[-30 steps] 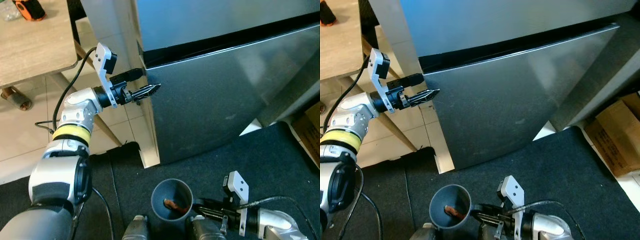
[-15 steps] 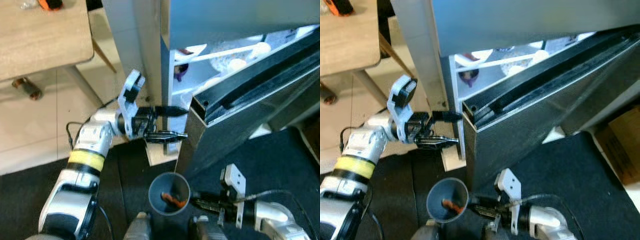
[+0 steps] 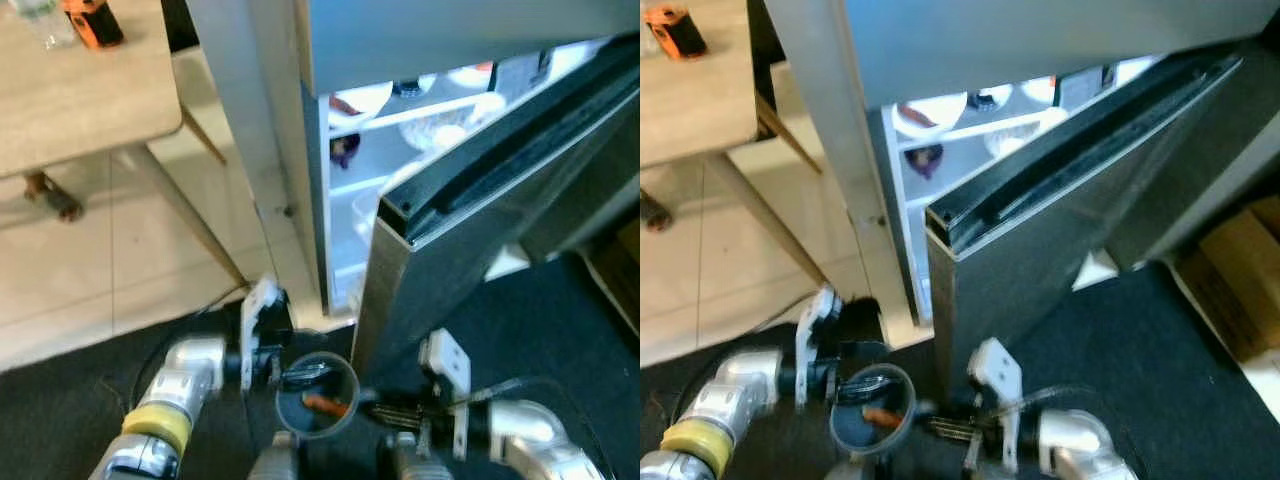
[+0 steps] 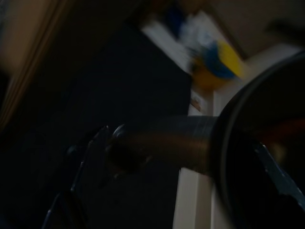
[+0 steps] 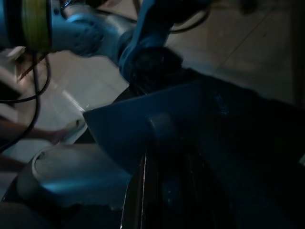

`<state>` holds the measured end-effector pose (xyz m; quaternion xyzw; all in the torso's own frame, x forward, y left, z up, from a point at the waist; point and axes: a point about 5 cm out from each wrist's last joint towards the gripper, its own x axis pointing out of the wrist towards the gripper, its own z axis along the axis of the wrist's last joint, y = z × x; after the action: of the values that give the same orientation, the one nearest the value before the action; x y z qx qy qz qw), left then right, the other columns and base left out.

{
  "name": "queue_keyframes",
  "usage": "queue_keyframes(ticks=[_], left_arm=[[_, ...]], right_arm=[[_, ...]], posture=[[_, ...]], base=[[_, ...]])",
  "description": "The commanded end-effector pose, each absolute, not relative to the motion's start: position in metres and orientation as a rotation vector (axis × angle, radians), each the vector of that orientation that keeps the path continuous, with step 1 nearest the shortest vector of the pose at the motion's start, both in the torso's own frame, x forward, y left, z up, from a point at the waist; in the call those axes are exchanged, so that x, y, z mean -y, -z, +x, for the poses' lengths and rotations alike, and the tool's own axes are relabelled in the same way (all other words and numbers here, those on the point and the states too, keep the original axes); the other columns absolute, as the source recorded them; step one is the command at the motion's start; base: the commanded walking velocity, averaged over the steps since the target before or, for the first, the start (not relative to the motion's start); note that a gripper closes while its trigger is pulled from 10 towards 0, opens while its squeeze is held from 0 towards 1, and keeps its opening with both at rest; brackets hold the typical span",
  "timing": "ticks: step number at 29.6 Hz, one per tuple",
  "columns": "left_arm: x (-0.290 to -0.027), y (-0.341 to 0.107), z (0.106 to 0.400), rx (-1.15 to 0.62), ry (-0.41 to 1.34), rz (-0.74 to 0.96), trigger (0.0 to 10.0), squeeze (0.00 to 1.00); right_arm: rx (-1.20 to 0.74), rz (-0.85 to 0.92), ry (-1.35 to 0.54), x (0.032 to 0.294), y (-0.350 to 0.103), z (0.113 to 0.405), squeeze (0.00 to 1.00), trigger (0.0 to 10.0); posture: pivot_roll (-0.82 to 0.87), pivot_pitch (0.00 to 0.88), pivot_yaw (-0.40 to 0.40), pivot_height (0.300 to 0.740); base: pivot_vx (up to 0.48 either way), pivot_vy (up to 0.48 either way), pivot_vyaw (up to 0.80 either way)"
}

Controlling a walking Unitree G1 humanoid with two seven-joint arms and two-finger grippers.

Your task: Restocking fridge

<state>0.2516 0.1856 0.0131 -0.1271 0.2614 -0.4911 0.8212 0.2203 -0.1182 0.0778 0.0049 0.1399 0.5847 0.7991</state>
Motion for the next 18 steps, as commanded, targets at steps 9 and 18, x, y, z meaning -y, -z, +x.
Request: queue_keyframes(ticks=[9,18], left_arm=[[-0.271,0.041,0.195,-0.733,0.168,-0.298,10.0,0.0],[-0.311,0.045,0.169,-0.722,-0.195,-0.328,10.0,0.0]], right_arm=[[-0.272,0.002,-1.306,0.108,-0.079,0.225,0.0,10.0],[-0.285,-0.01,-1.339,0.104,-0.076,0.223,0.0,10.0]], posture=[[-0.06,0.223,0.033,0.74],[-0.05,0.214,0.032,0.74]], base=[[0.0,0.0,0.0],[0.0,0.0,0.0]])
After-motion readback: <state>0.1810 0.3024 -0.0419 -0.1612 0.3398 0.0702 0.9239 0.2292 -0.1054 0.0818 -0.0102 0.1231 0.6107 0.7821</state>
